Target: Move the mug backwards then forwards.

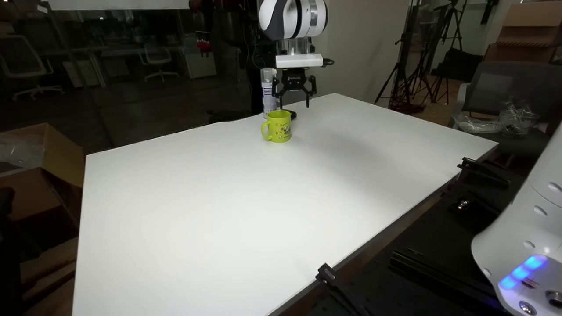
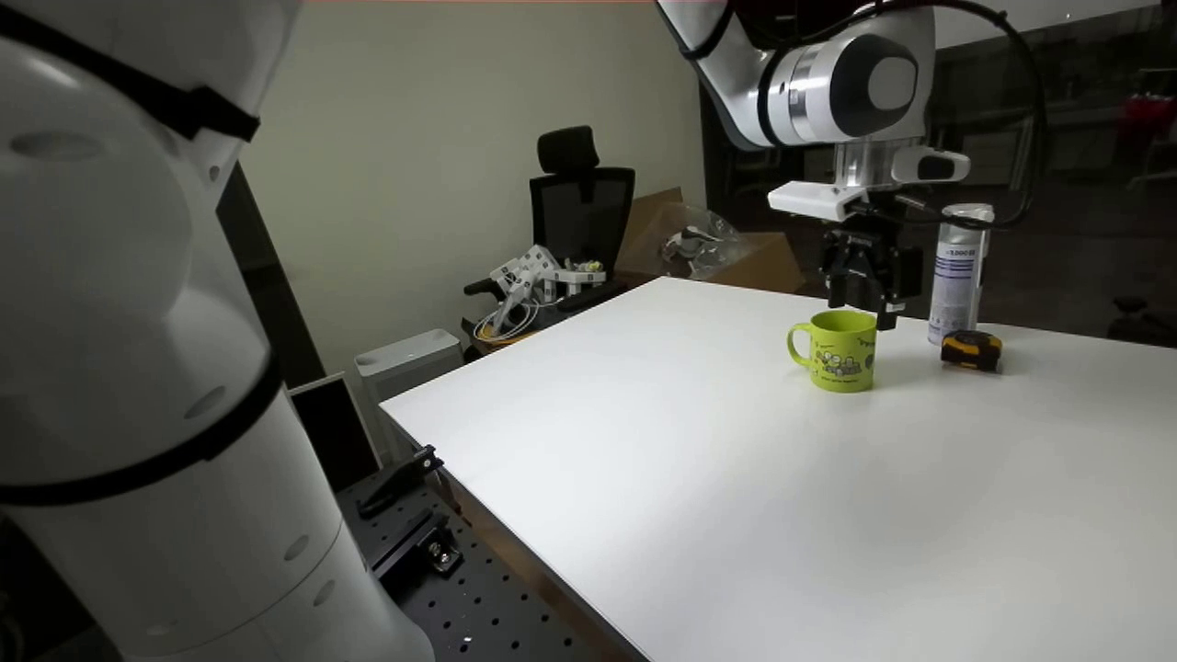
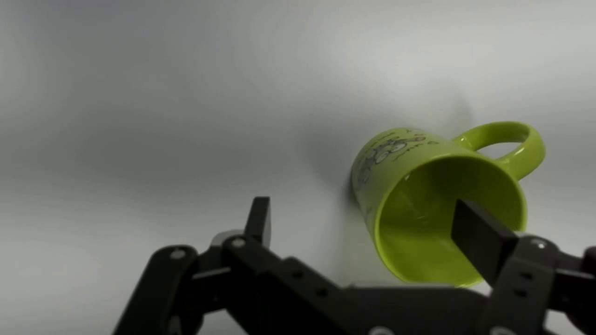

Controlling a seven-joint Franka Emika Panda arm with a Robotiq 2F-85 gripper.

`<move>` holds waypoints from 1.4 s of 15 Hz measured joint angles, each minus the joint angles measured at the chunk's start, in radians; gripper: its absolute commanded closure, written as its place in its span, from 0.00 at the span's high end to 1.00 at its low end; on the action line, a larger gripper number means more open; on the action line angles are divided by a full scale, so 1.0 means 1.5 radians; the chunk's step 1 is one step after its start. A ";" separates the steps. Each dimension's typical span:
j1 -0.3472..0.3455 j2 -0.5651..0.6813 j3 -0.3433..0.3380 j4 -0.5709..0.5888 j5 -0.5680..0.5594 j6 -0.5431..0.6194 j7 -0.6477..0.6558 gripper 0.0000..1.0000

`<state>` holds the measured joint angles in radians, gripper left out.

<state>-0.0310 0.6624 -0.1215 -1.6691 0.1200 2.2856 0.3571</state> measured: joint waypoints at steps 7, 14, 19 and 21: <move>-0.023 0.034 -0.001 0.012 0.000 0.016 -0.029 1.00; -0.023 0.087 0.000 0.079 -0.002 0.020 -0.049 1.00; -0.018 0.108 0.001 0.127 -0.015 0.012 -0.054 1.00; -0.017 0.118 0.002 0.145 -0.015 0.004 -0.058 0.75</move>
<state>-0.0573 0.8401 -0.1178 -1.4518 0.0970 2.2918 0.2706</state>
